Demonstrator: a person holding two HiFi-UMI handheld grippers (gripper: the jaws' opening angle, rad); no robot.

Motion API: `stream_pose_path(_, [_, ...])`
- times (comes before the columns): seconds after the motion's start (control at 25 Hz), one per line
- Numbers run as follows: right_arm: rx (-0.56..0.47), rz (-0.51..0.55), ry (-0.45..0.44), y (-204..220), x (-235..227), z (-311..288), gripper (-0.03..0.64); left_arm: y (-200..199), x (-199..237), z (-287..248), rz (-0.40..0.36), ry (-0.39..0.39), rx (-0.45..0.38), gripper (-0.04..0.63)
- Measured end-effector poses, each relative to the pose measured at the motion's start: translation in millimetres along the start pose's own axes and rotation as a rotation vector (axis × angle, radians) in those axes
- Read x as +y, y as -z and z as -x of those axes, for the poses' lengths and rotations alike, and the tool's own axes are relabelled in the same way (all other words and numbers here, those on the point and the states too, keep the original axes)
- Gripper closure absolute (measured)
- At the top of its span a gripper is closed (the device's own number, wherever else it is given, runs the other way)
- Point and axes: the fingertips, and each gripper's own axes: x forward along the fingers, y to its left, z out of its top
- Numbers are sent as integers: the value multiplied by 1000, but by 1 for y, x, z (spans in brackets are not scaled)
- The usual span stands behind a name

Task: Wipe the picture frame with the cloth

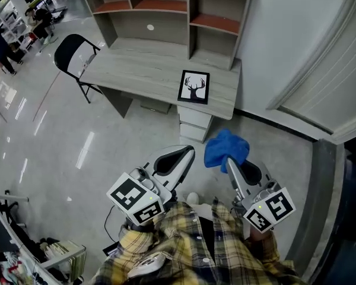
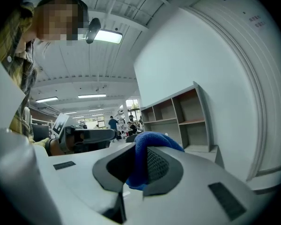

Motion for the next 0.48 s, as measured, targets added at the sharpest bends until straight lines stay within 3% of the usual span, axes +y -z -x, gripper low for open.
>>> stream_pose_path(0.48, [30, -32, -61, 12, 1, -19, 569, 6, 22, 14, 24, -81, -6, 589])
